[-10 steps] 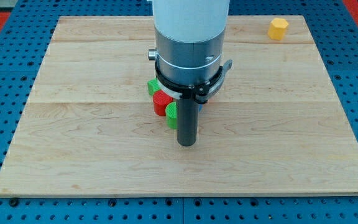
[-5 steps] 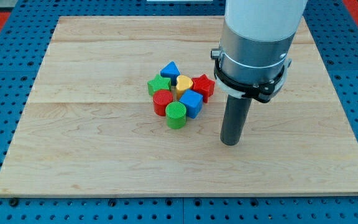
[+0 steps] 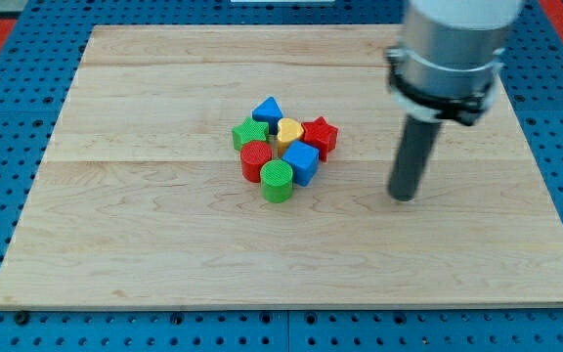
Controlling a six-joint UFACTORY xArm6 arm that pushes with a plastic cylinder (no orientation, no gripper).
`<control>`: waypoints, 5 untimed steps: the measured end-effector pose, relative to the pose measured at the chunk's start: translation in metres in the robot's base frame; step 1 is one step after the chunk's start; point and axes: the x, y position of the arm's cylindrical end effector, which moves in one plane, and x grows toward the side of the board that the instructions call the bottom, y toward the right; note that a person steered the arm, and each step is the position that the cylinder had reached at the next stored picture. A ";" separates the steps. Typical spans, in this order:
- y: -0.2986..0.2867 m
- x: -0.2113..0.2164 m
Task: Point your arm to center right
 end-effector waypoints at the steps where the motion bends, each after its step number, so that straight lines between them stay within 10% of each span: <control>1: 0.034 -0.010; 5: 0.062 -0.029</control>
